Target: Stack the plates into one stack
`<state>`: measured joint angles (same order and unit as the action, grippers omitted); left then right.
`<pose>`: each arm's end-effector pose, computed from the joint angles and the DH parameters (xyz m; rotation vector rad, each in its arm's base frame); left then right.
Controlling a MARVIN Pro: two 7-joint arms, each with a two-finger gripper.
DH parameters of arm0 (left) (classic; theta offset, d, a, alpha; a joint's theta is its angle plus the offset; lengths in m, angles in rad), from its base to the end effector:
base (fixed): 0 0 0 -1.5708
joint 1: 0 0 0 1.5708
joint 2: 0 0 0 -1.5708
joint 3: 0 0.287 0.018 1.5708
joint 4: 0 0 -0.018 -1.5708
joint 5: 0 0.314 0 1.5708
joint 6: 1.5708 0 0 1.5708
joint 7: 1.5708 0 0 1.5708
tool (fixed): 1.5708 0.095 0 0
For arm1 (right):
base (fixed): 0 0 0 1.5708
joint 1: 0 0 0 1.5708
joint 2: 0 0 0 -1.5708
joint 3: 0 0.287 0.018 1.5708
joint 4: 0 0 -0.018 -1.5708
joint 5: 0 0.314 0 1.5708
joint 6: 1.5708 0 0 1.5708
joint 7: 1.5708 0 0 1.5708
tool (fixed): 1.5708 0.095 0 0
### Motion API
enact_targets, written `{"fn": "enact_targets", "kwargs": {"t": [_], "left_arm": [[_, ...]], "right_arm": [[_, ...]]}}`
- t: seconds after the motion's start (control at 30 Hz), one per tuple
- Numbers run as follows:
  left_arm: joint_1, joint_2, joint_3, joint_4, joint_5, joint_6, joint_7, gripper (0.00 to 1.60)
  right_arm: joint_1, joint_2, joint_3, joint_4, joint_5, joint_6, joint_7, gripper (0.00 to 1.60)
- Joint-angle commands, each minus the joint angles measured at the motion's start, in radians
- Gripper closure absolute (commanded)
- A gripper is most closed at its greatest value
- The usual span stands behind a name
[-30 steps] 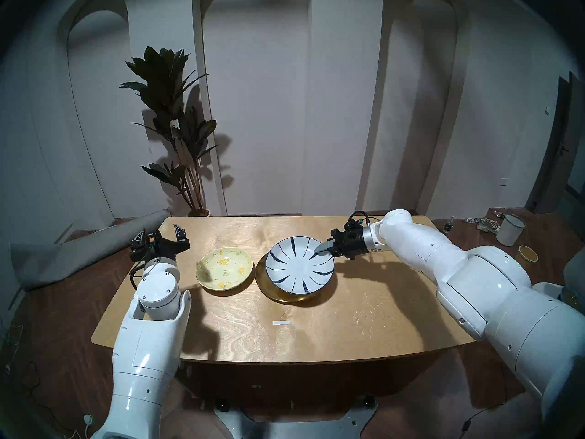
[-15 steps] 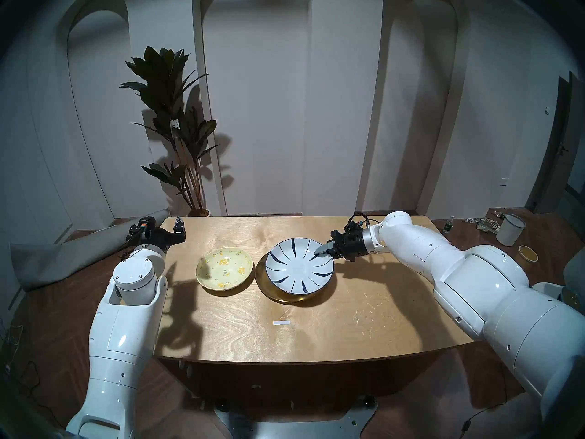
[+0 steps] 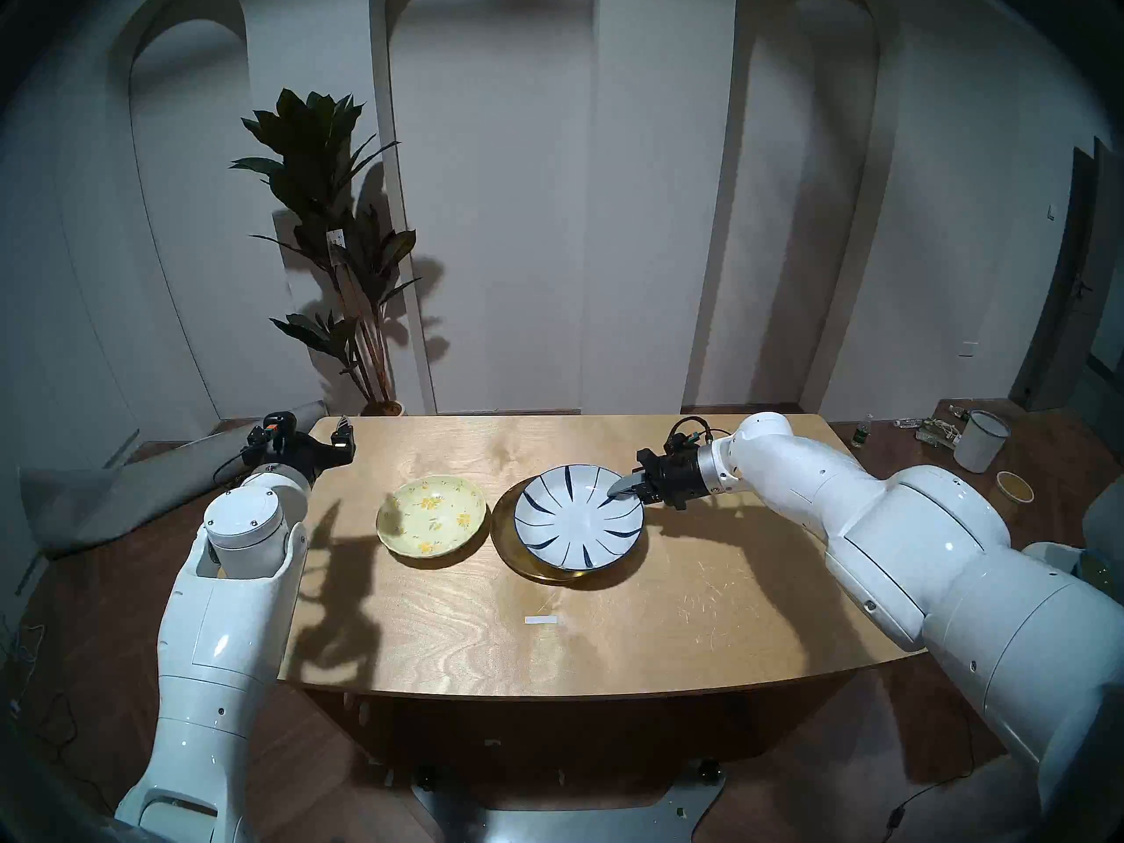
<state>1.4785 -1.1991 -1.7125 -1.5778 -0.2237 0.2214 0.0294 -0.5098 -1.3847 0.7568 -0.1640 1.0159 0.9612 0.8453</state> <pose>0.4449 0.1715 -0.2399 -2.1453 -0.0597 -1.9824 0.5613 0.0028 -0.3107 -2.1477 0.0562 -0.3174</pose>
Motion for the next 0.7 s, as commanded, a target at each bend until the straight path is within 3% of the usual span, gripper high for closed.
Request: {"fn": "enact_targets", "kwargs": {"t": [0.0, 0.57, 0.6, 0.63, 0.67], "left_arm": [[-0.023, 0.013, -0.003, -0.013, 0.006, -0.009, -0.003, 0.0], [-0.024, 0.011, -0.007, -0.011, 0.012, -0.009, -0.015, 0.0], [-0.024, 0.011, -0.007, -0.011, 0.012, -0.009, -0.016, 0.0], [-0.024, 0.011, -0.007, -0.011, 0.013, -0.009, -0.016, 0.0], [-0.024, 0.011, -0.007, -0.011, 0.013, -0.009, -0.016, 0.0]], "right_arm": [[0.063, -0.038, 0.015, 0.006, 0.013, -0.001, -0.013, 1.6], [0.07, -0.075, 0.015, 0.038, -0.001, -0.001, -0.099, 1.6], [0.071, -0.076, 0.014, 0.037, -0.002, -0.001, -0.102, 1.51], [0.071, -0.078, 0.013, 0.037, -0.004, -0.001, -0.105, 1.25], [0.071, -0.078, 0.013, 0.037, -0.004, -0.001, -0.105, 1.25]]}}
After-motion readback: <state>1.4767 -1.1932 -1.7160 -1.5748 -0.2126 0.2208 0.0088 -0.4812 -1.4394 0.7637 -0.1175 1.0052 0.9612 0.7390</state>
